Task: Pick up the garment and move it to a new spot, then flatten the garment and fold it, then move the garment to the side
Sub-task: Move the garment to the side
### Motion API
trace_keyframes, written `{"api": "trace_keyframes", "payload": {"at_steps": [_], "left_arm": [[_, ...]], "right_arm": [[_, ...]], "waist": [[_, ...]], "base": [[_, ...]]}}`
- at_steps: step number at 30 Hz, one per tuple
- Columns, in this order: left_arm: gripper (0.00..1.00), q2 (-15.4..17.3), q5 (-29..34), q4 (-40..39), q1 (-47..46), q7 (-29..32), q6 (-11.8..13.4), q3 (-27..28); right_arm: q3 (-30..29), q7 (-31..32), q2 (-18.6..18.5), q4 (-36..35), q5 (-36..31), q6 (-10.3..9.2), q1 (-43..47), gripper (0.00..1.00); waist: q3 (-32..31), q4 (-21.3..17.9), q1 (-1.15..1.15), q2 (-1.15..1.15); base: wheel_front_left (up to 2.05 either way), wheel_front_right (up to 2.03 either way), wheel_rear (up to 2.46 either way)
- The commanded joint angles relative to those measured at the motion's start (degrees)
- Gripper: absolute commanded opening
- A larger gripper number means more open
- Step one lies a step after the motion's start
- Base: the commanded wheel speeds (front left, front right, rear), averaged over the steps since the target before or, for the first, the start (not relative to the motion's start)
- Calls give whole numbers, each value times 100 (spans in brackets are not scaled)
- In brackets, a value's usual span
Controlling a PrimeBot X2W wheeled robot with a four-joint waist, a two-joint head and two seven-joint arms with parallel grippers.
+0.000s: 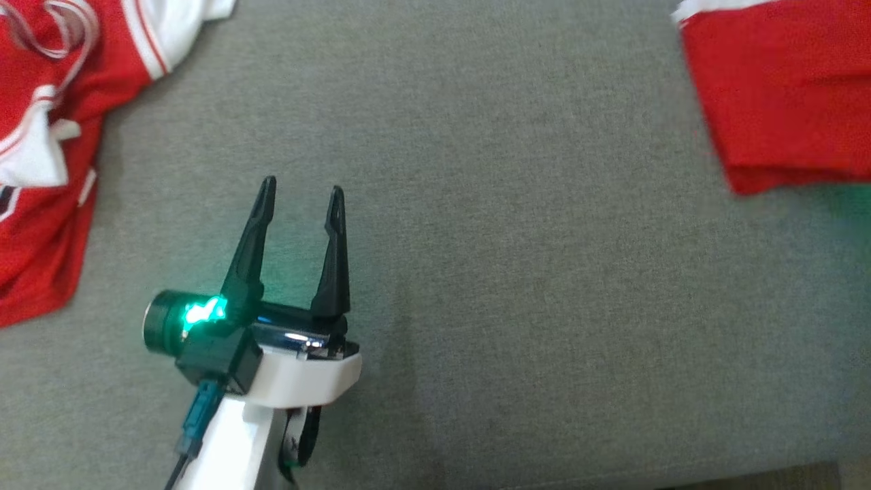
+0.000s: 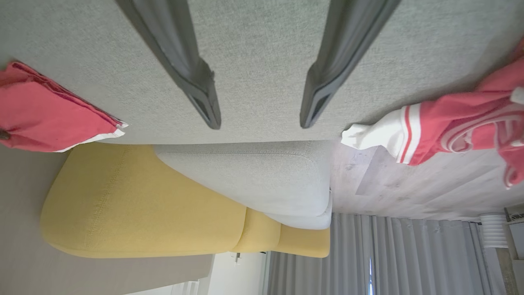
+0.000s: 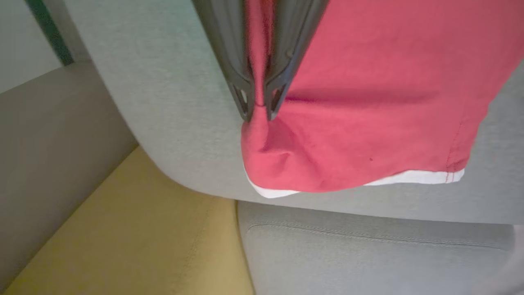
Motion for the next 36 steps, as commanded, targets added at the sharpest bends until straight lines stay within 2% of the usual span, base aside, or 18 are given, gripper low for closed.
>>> {"api": "trace_keyframes", "payload": {"at_steps": [1,6,7,8,13,16,17,18,19,24,29,32,36], "left_arm": [[100,-7,-21,-200,-118,-28,-45,123],[100,-7,-177,-180,-227,-28,-61,68],[100,-7,-195,-170,-242,-28,-55,44],[100,-7,-216,-157,-251,-28,-50,15],[100,-7,-298,-76,-227,-28,14,-70],[100,-7,-312,-16,-139,-28,46,-71],[100,-7,-312,-16,-139,-28,46,-71],[100,-7,-321,36,-44,-28,73,-73],[100,-7,-321,36,-44,-28,73,-73],[100,-7,-383,189,273,-28,201,-24],[100,-7,-351,405,608,-28,339,95],[100,-7,-345,478,773,-28,429,185],[100,-7,-228,435,955,-28,431,266]], "right_arm": [[-113,16,-241,-145,-227,39,-131,0],[-884,110,-183,-153,-1105,39,-278,0],[-1082,95,-126,-147,-1297,39,-280,46],[-1310,78,-55,-137,-1509,39,-278,100],[-2042,-174,547,-410,-2612,39,-80,100],[-2172,-535,1021,-678,-3136,39,139,100],[-2172,-535,1021,-678,-3136,39,139,100],[-2087,-712,1402,-733,-3215,39,361,100],[-2087,-712,1402,-733,-3215,39,361,100],[-1360,-1043,2016,-654,-2838,39,971,100],[-764,-1274,2397,-723,-2043,39,1545,100],[-624,-1297,2506,-1148,-1737,39,1927,100],[-757,-1300,2707,-1910,-1593,39,2588,100]], "waist": [[160,-108,-1,0],[254,-130,-1,0],[245,-118,-1,0],[221,-98,-1,0],[-68,52,-1,0],[-368,164,-1,0],[-368,164,-1,0],[-612,256,-1,0],[-612,256,-1,0],[-1242,505,-1,0],[-1829,772,-1,0],[-2116,907,-1,0],[-2456,1050,-1,0]], "base": [[0,0,0],[0,0,0],[0,0,0],[0,0,0],[0,0,0],[0,0,0],[0,0,0],[0,0,0],[0,0,0],[0,0,0],[0,0,0],[0,0,0],[0,0,0]]}}
